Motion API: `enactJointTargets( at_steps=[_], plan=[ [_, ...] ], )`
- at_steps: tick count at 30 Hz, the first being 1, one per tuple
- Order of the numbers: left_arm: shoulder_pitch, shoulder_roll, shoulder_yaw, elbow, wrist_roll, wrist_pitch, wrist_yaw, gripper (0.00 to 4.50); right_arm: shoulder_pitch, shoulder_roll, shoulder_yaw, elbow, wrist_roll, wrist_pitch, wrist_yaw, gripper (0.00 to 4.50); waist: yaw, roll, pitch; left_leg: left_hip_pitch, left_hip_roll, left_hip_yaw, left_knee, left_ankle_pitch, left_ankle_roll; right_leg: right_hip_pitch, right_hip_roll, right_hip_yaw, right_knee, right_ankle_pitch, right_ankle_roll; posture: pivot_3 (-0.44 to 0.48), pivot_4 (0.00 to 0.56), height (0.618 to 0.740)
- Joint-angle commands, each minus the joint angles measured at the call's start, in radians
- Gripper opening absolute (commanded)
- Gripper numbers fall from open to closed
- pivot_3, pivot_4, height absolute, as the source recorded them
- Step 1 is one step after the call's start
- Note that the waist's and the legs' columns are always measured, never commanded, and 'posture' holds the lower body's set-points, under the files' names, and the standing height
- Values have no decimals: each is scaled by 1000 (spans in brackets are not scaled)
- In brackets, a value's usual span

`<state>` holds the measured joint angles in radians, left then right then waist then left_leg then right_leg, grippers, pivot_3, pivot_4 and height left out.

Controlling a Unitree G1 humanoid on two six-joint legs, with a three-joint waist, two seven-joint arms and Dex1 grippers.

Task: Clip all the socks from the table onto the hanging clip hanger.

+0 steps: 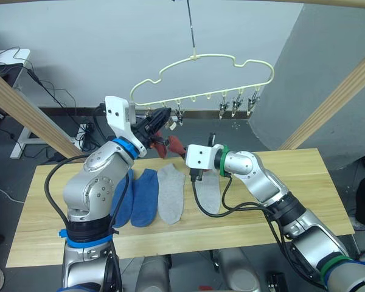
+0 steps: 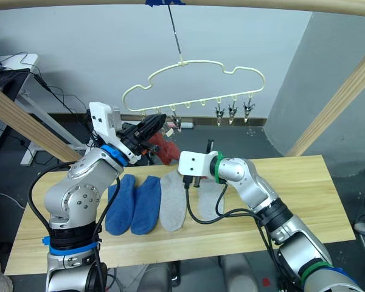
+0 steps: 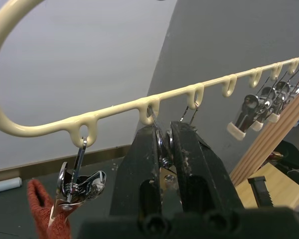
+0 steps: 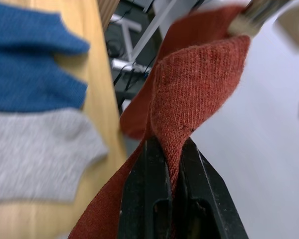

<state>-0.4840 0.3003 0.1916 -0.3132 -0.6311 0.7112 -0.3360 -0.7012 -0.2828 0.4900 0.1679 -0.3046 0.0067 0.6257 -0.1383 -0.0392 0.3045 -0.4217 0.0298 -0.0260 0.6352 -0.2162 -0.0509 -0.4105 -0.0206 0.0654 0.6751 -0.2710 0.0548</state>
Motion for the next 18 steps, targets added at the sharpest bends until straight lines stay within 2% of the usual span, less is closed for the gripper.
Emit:
enactJointTargets(
  at_steps=[1,18],
  plan=[
    [3,3,4,-70,-26,-14,-4,82,-10,12,-29,-21,-10,-12,-28,0,0,0,0,0,0,0,0,0,0,0,0,0,0,0,0,-214,282,740],
    [19,14,8,-62,-14,-22,-6,82,-18,67,-68,-12,-6,-31,-92,0,-1,0,0,0,0,0,1,0,0,0,0,0,2,0,0,-211,283,740]
  ],
)
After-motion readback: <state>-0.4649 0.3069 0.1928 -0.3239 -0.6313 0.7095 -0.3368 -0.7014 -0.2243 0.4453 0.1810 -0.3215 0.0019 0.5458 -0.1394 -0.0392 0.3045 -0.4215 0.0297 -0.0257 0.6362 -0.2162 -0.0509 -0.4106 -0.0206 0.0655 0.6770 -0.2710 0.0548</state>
